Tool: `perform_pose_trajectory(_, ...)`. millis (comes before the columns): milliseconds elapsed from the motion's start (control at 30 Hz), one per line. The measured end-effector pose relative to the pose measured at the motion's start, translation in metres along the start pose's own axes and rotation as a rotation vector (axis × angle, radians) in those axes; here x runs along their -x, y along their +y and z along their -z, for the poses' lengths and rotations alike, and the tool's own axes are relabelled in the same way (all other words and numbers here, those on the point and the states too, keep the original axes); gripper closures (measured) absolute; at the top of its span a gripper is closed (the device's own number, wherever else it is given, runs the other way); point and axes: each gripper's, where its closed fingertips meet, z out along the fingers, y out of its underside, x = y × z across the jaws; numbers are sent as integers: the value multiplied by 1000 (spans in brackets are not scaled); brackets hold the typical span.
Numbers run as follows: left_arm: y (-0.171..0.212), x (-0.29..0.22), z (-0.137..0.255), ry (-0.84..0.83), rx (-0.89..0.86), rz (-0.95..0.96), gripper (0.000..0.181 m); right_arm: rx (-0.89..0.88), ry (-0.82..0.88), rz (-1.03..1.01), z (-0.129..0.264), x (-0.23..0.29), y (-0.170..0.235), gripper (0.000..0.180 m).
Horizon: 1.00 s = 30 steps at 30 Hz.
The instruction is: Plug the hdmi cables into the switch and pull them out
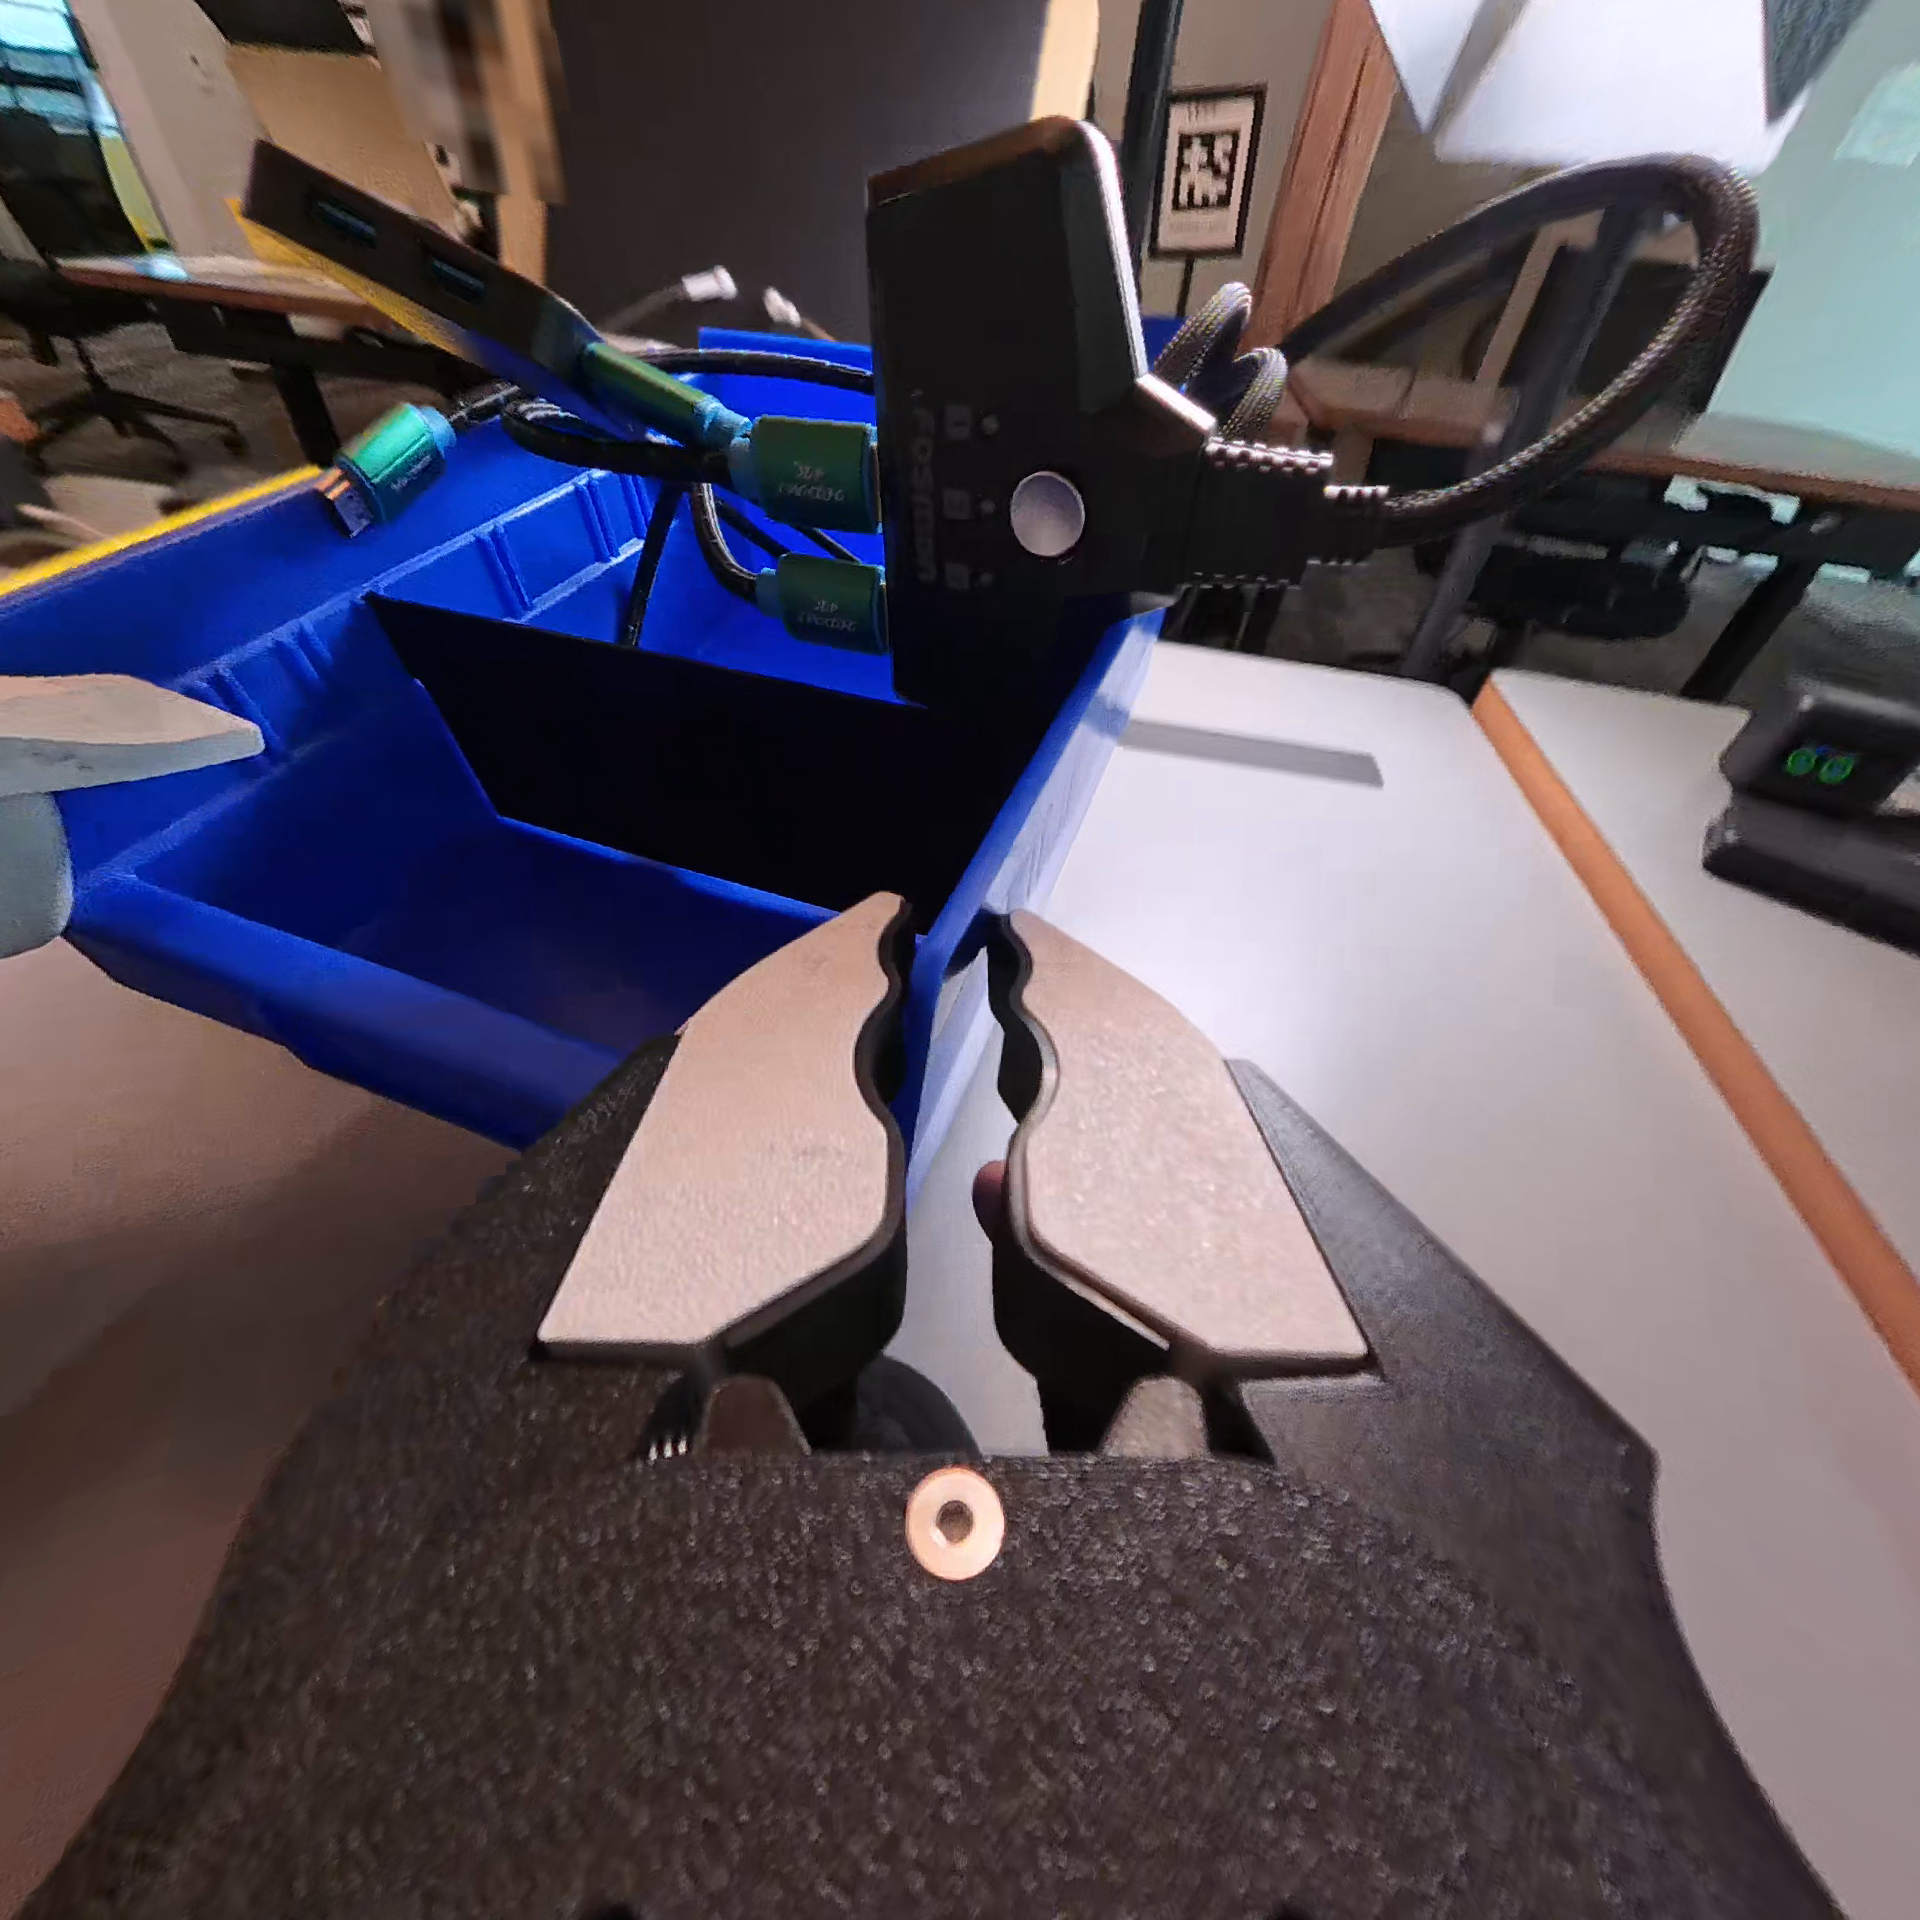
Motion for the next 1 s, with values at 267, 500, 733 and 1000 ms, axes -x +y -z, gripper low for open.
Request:
perform_pose_trajectory(267, -70, 62, 96, -194, -136, -10, 152, -160, -182, 31, -15, 95, -96, 165)
perform_pose_trajectory(500, -79, 148, 211, -488, -155, 28, 158, -204, -426, 8, -54, 227, -125, 164)
perform_pose_trajectory(733, -44, 209, 303, -735, -160, 109, 159, -148, -653, -68, -86, 344, -94, 164)
perform_pose_trajectory(1000, 36, 259, 319, -792, -104, 261, 160, -45, -724, -89, -117, 394, -26, 161)
